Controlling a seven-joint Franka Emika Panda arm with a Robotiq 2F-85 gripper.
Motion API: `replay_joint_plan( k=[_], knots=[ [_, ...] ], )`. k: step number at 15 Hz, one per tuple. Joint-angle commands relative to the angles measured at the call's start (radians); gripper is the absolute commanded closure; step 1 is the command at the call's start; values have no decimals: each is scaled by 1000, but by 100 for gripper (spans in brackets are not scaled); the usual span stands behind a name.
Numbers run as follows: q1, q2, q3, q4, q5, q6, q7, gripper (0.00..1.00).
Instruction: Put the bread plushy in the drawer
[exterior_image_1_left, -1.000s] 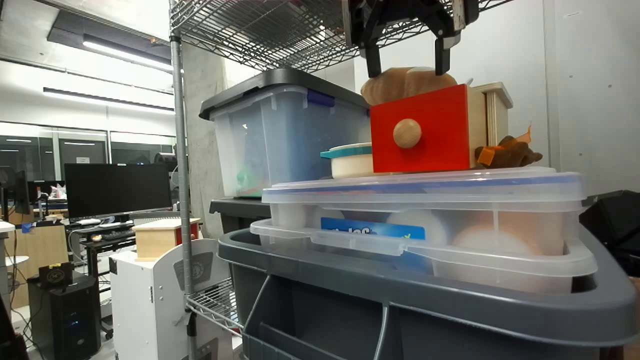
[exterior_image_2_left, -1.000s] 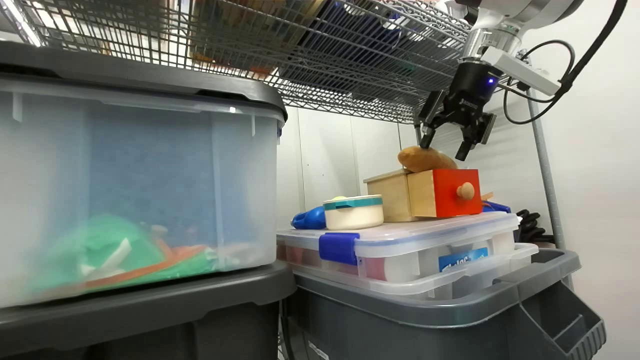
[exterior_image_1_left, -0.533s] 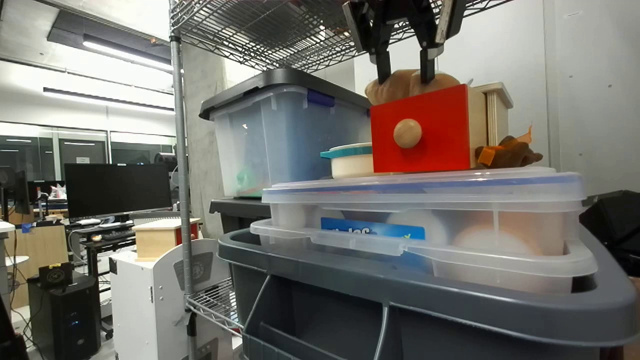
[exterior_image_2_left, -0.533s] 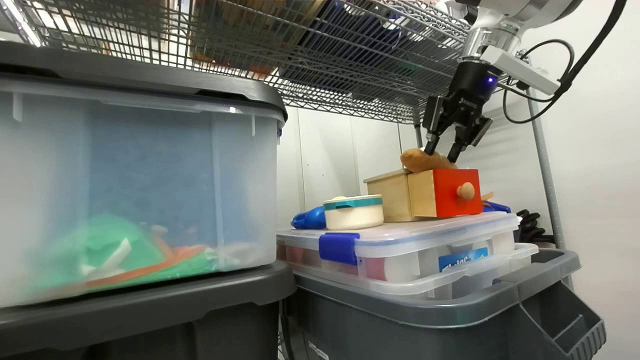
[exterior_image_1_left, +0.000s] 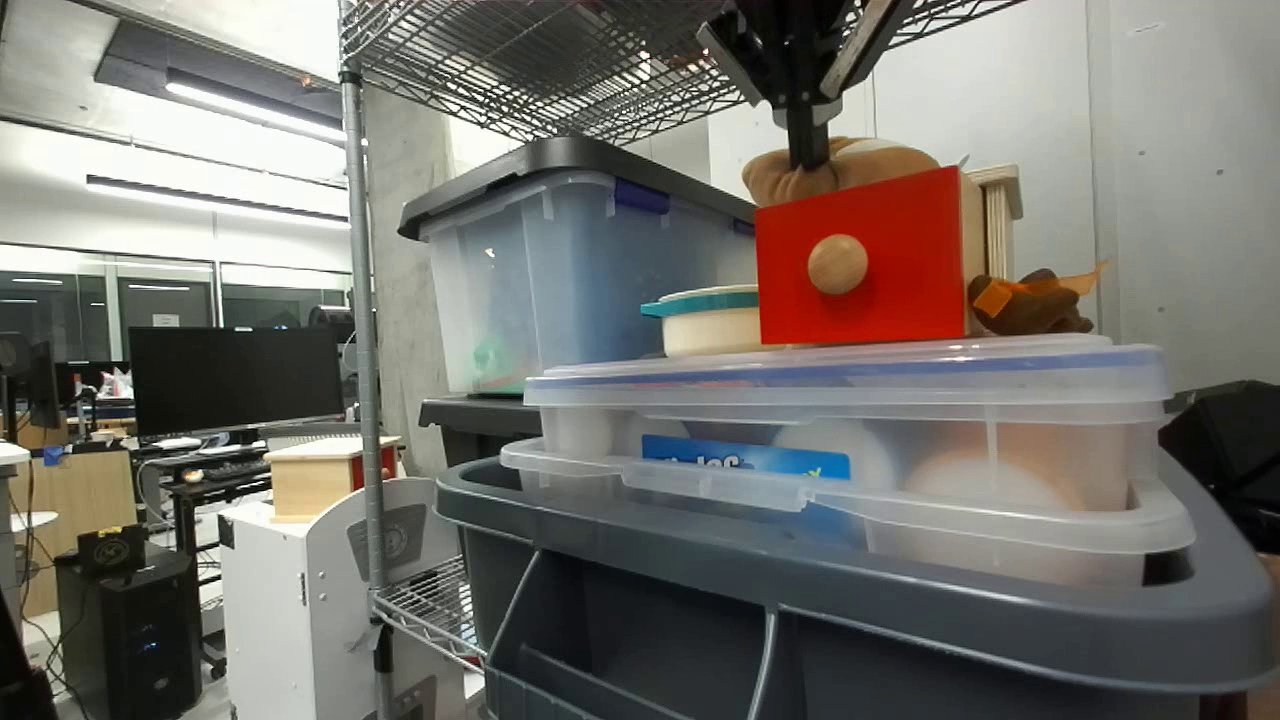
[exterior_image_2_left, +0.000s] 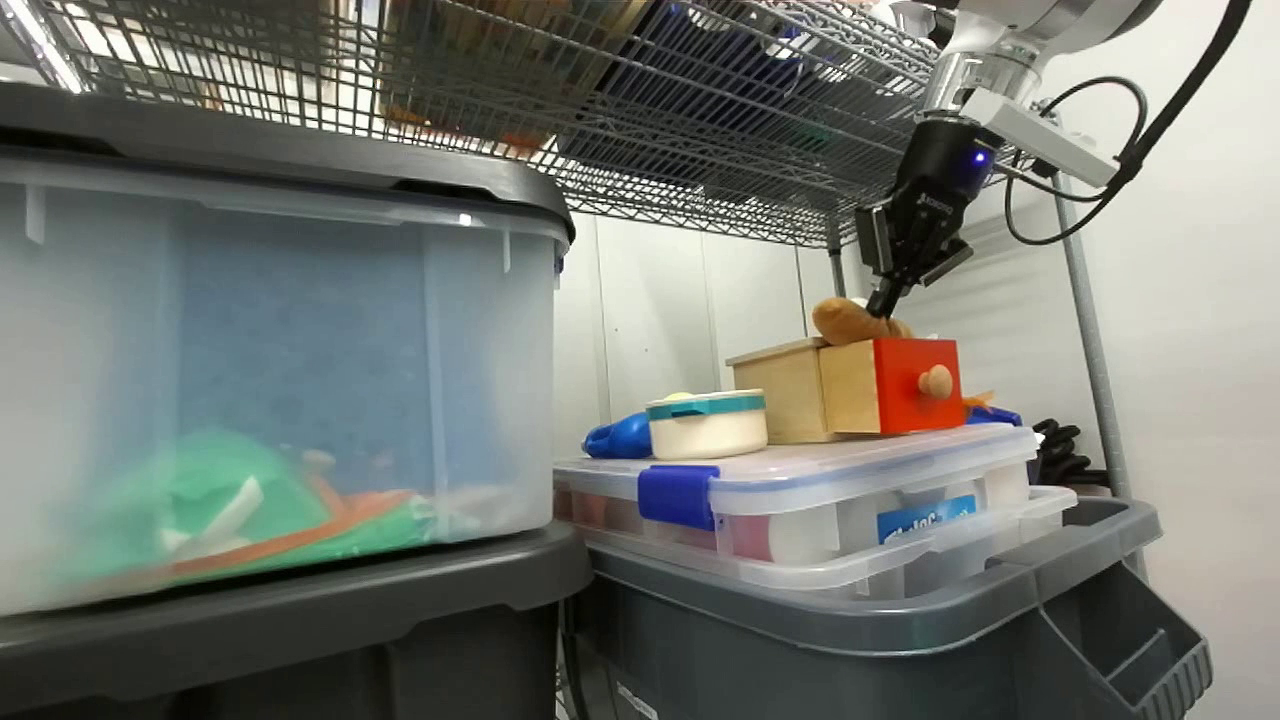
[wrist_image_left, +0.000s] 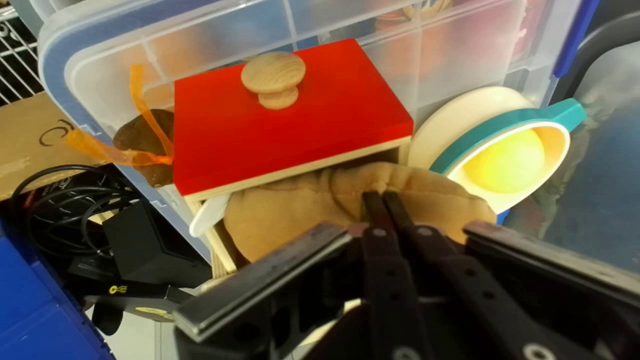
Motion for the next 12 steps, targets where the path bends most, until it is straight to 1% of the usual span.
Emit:
replay_joint_plan(
  k=[1,6,12],
  knots=[
    [-4,1,0,20,13,-30,-18,100],
    [-1,-9,5,14,9,-36,-14,99],
    [5,-13,1,20,53,-76,-32,99]
  ],
)
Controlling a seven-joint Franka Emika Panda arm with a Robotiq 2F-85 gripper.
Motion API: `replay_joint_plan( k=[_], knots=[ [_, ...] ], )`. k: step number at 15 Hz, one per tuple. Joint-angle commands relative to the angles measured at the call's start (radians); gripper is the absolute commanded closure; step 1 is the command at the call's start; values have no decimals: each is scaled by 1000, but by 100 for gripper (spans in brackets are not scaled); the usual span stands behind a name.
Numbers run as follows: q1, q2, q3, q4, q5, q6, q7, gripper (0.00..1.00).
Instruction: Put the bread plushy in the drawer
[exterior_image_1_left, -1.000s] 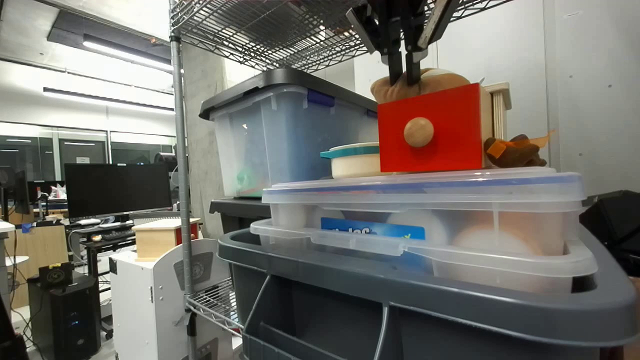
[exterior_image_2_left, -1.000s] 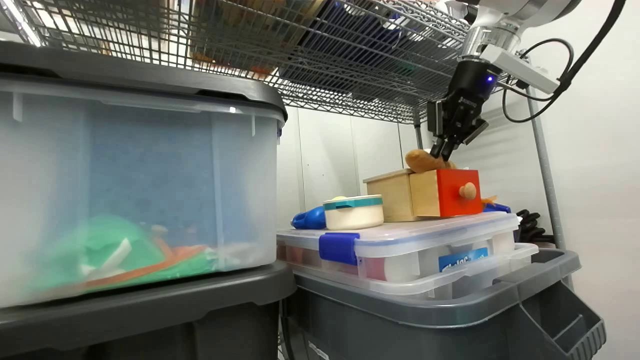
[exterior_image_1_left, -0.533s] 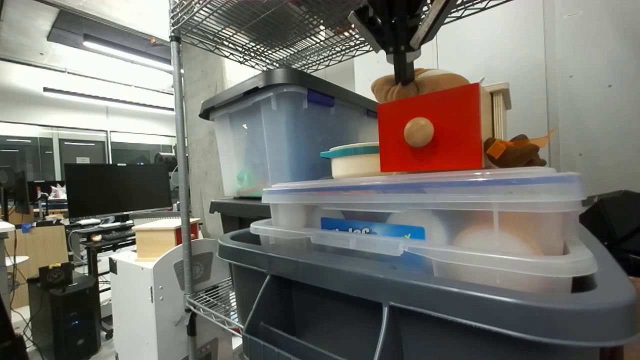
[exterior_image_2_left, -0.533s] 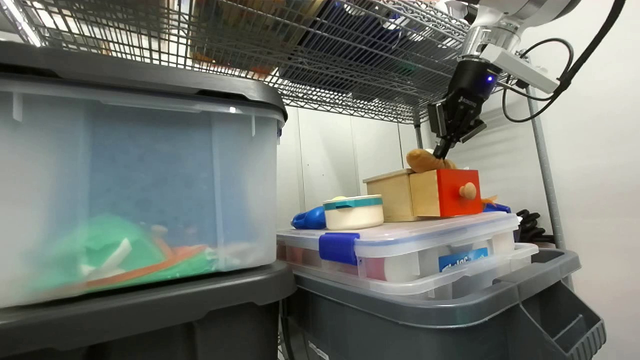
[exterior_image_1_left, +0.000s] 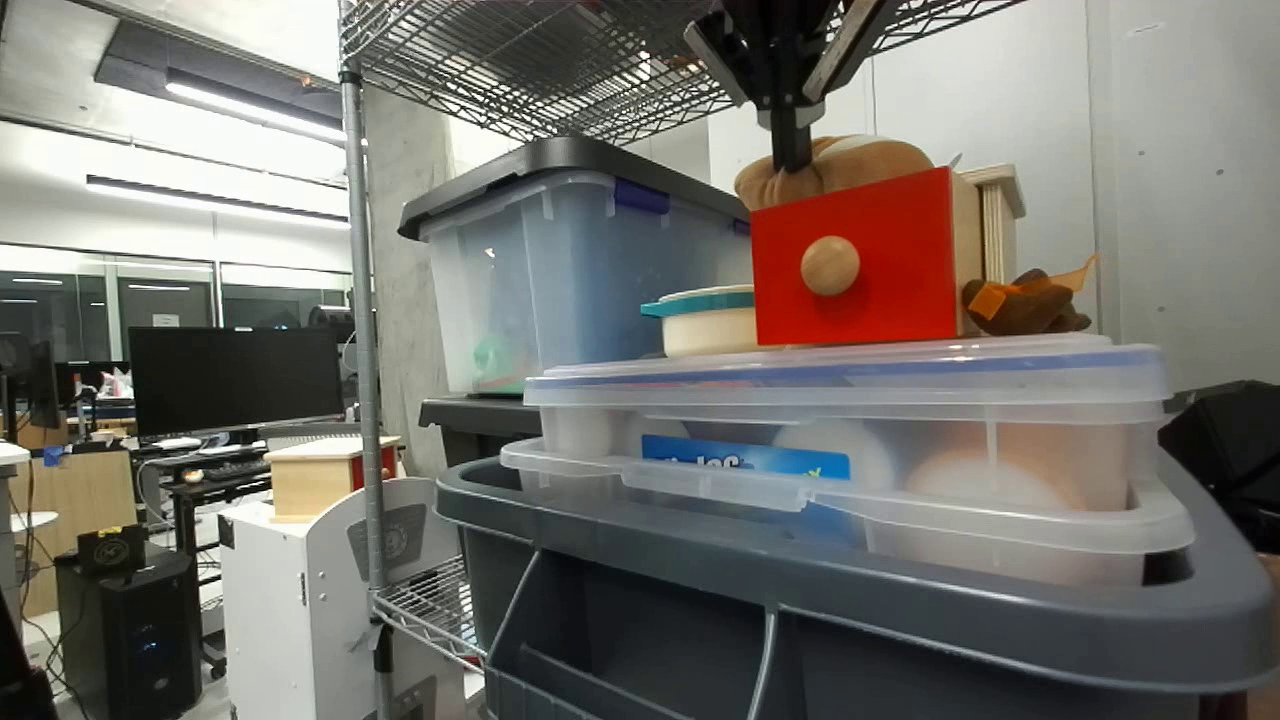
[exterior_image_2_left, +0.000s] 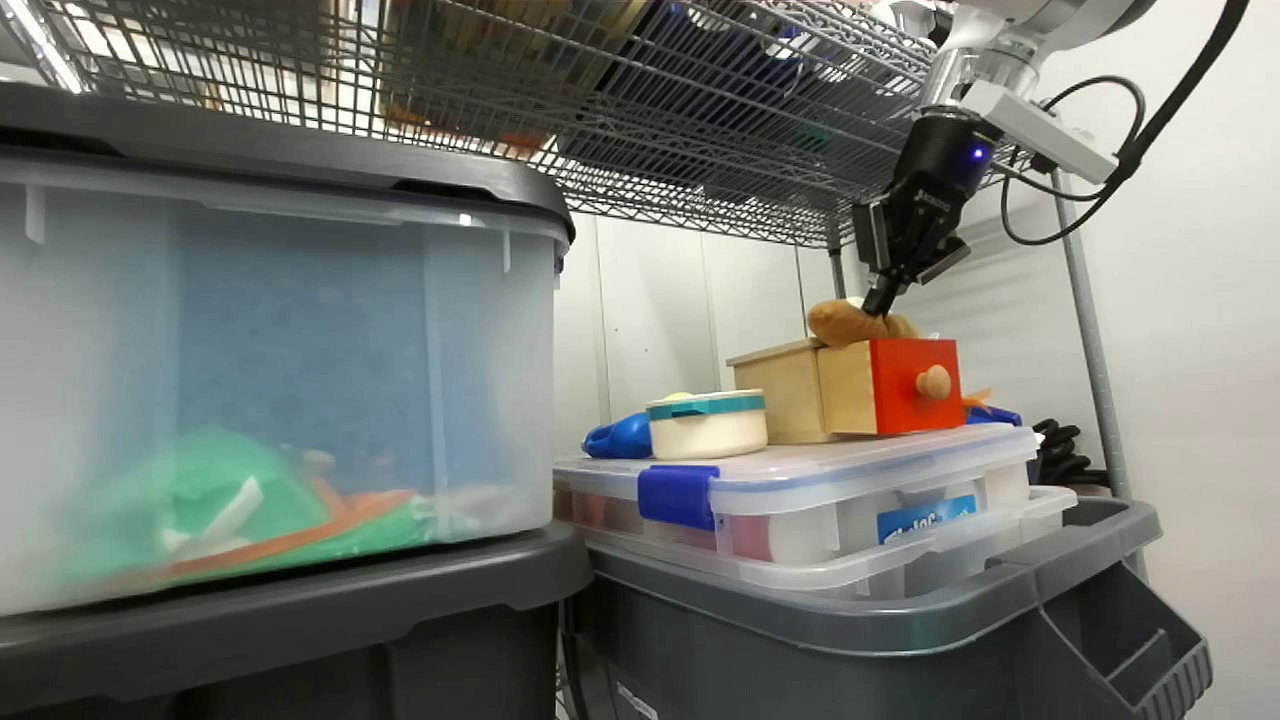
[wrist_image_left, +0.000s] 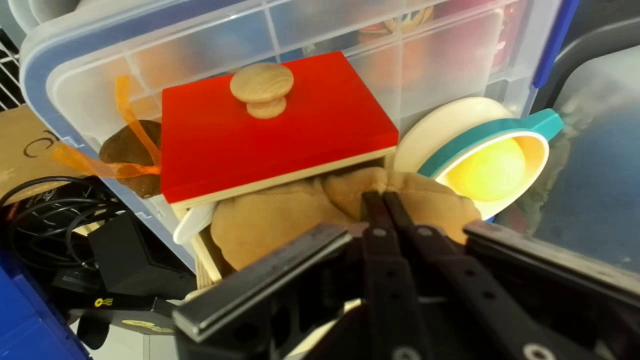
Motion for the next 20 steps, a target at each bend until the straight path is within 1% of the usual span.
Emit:
replay_joint_plan(
  k=[1,10,17,20],
  knots=[
    [3,-7,-2,20,44,-43,-30,99],
    [4,-3,-5,54,105,-74,-49,99],
    [1,3,-11,53,194,-89,-102,99],
    [-4,2,-9,55,194,-96,-100,99]
  ],
)
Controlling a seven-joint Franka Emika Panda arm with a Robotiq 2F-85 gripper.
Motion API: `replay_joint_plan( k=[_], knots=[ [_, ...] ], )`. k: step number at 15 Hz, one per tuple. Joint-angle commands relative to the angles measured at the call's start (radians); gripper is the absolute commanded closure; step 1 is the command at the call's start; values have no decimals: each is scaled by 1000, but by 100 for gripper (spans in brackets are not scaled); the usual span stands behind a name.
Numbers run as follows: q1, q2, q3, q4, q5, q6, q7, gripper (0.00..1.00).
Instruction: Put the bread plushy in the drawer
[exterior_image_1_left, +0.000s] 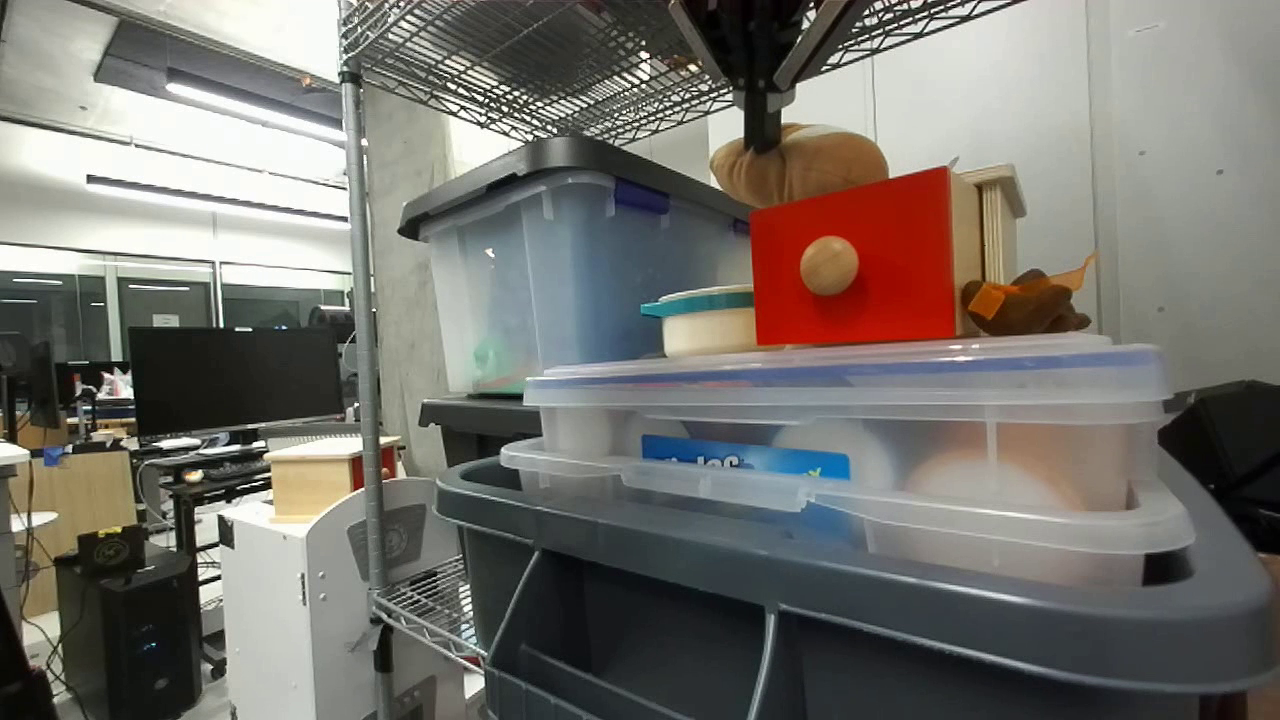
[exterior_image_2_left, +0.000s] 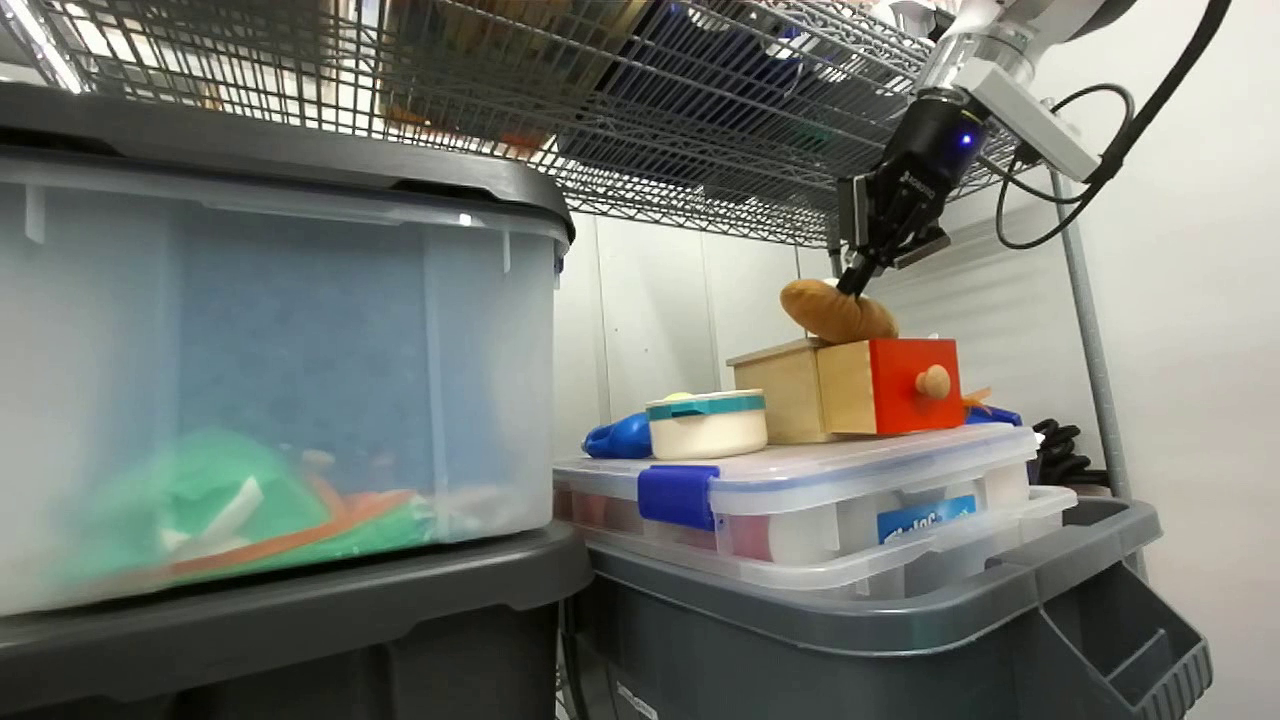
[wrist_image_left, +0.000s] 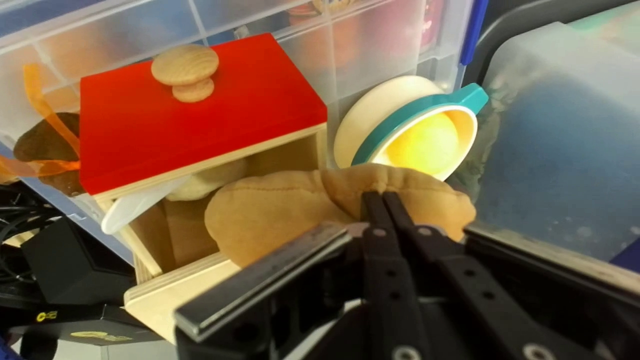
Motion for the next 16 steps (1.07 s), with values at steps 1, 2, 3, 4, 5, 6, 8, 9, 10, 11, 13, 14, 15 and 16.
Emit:
replay_joint_plan(
  k=[1,2,3,4,5,6,8,9,10,11,13,14,15,16],
  knots=[
    [-5,0,-7,17,30,-31,-28,99],
    [-6,0,-9,14,34,-31,-32,99],
    [-9,-1,-13,11,37,-34,-35,99],
    [-11,-2,-17,11,37,-39,-37,99],
    [-14,-6,-21,9,36,-41,-39,99],
    [-18,-12,-25,7,35,-47,-42,99],
    [-24,-14,-34,6,42,-58,-51,99],
    [-27,-10,-37,8,45,-63,-53,99],
    [-29,-9,-38,8,48,-68,-55,99],
    [-30,-5,-39,9,50,-75,-56,99],
    [-31,-1,-40,10,56,-89,-62,99],
    [-29,-1,-39,9,60,-92,-67,99],
    [-26,4,-37,7,67,-95,-71,99],
    [-25,8,-36,8,73,-101,-74,99]
  ],
)
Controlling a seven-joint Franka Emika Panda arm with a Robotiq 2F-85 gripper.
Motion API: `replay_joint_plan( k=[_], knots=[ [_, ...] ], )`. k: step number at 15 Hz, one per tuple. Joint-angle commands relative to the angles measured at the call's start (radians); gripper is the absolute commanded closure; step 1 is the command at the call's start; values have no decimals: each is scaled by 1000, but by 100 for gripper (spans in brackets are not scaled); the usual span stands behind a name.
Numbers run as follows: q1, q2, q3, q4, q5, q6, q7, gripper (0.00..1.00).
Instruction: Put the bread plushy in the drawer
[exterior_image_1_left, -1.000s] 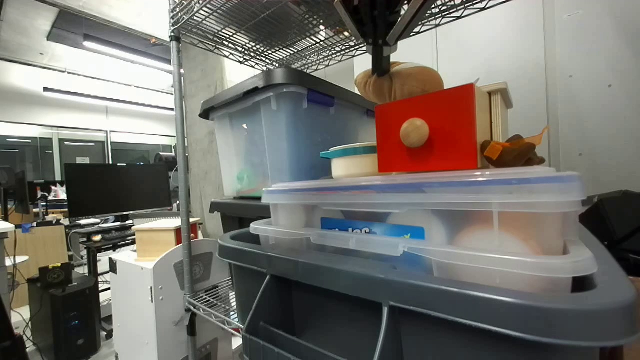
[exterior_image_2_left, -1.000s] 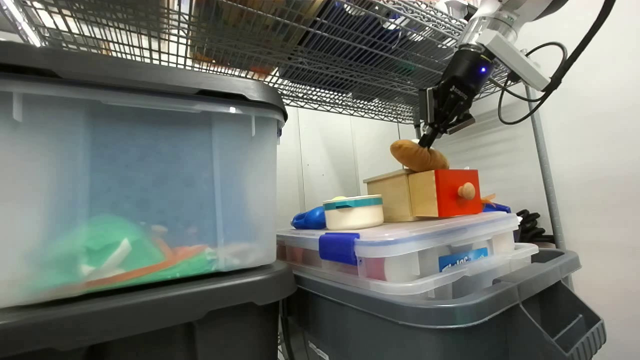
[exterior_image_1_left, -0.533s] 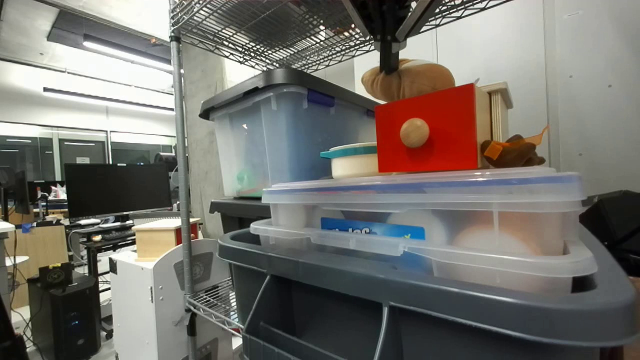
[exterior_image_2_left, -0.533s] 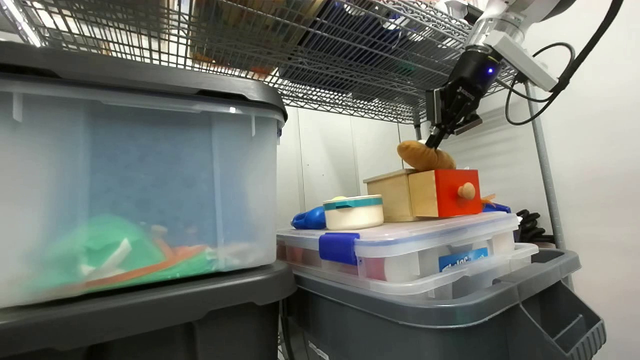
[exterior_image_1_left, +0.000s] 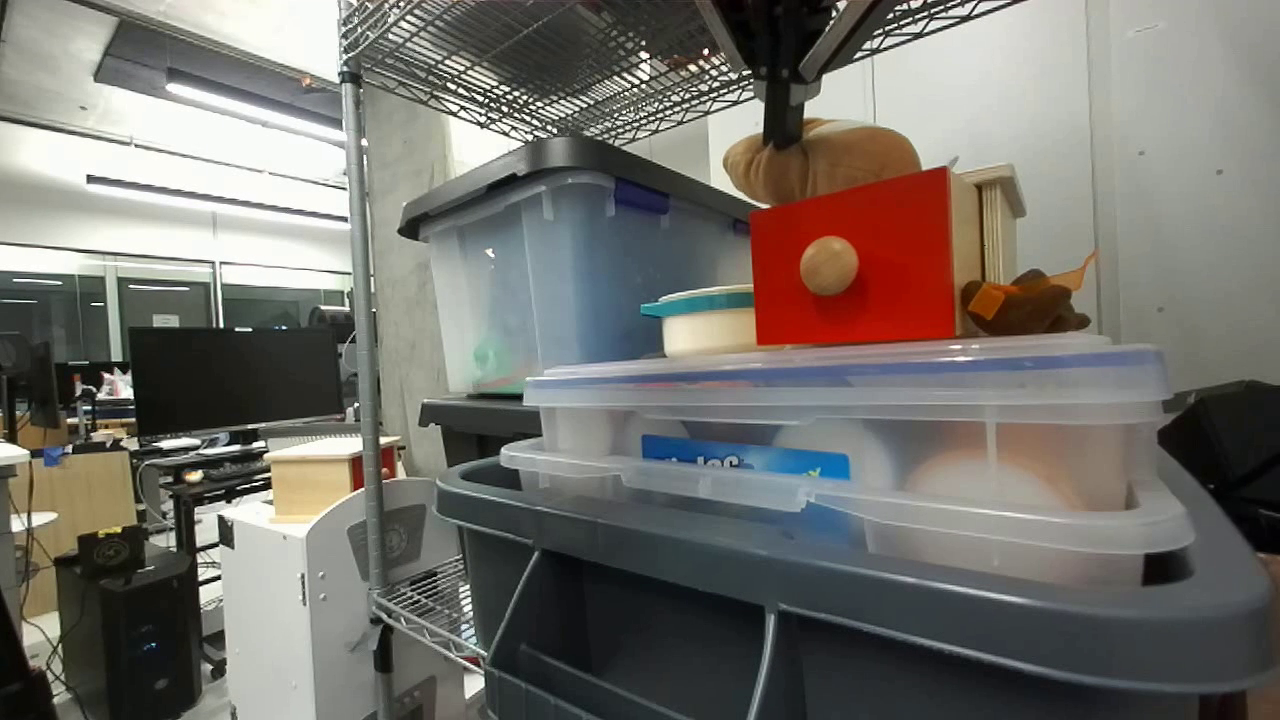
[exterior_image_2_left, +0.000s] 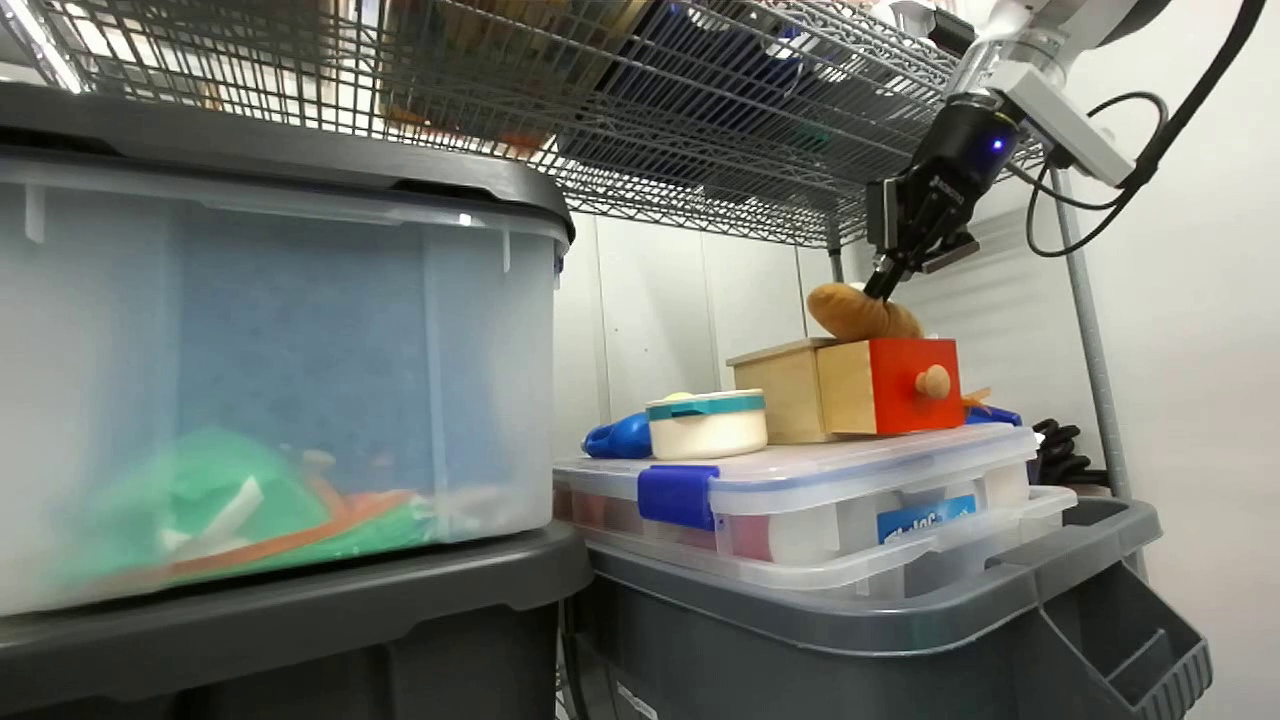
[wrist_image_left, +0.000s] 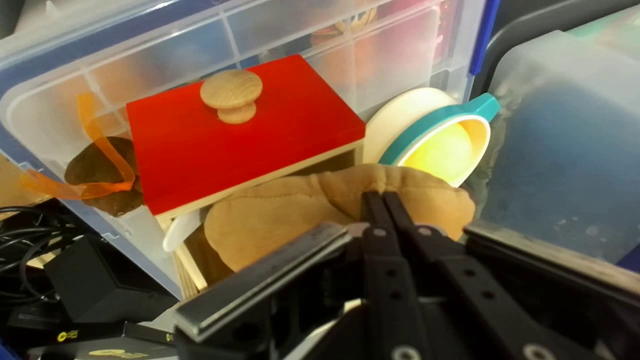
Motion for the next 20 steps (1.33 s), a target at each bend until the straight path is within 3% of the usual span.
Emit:
replay_joint_plan(
  k=[1,7,8,9,10,11,20],
  knots=[
    [-1,11,2,9,49,-43,-39,99],
    [-7,25,6,14,71,-60,-52,99],
    [-9,26,6,16,71,-61,-50,95],
    [-9,25,6,15,69,-59,-49,78],
    [-9,25,6,16,68,-59,-48,98],
    [-10,24,6,17,66,-59,-48,72],
    [-11,16,8,23,55,-59,-42,11]
  ],
)
